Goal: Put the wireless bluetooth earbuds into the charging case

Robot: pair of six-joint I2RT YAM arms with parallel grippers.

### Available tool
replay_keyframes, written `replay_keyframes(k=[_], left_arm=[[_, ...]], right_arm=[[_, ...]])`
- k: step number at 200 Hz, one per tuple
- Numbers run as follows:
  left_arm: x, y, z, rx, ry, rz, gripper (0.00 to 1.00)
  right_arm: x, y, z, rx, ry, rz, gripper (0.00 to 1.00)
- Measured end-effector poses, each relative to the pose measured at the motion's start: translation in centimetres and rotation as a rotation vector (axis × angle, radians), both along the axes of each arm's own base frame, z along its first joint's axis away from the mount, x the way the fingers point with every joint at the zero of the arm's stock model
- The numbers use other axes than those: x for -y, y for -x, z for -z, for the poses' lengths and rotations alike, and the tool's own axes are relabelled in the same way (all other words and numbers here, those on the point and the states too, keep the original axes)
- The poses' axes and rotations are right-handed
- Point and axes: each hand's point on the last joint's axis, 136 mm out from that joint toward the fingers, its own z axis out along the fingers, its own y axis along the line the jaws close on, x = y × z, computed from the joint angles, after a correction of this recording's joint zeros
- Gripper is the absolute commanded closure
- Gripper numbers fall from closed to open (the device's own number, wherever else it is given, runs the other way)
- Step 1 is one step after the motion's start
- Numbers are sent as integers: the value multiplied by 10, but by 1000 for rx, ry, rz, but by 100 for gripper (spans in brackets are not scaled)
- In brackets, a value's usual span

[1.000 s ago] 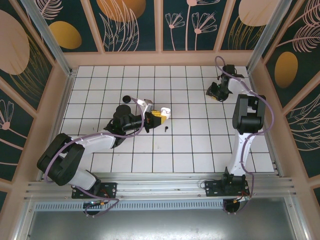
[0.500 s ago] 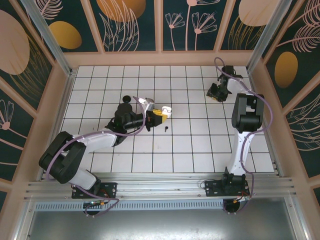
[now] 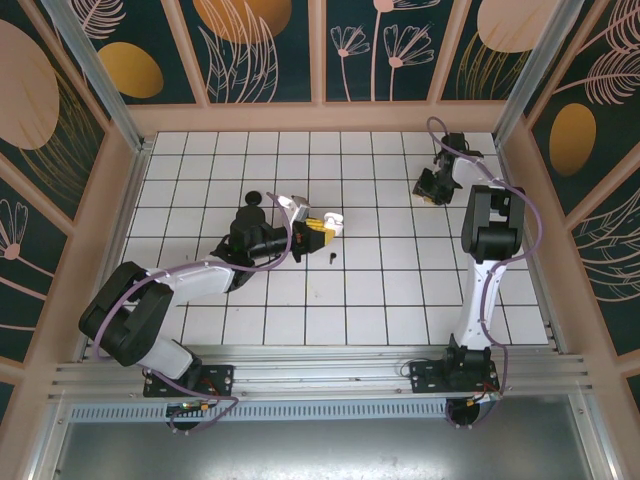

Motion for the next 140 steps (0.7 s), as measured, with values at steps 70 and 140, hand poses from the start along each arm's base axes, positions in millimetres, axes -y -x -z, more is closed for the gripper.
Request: replay_keyframes(k=[70, 140], left_arm=[[0, 0, 0, 0, 0, 0, 100], [0, 0, 0, 0, 0, 0, 100]], right_arm=[[1, 0, 1, -9, 31, -3, 81], [-9, -1, -1, -8, 24, -24, 85]])
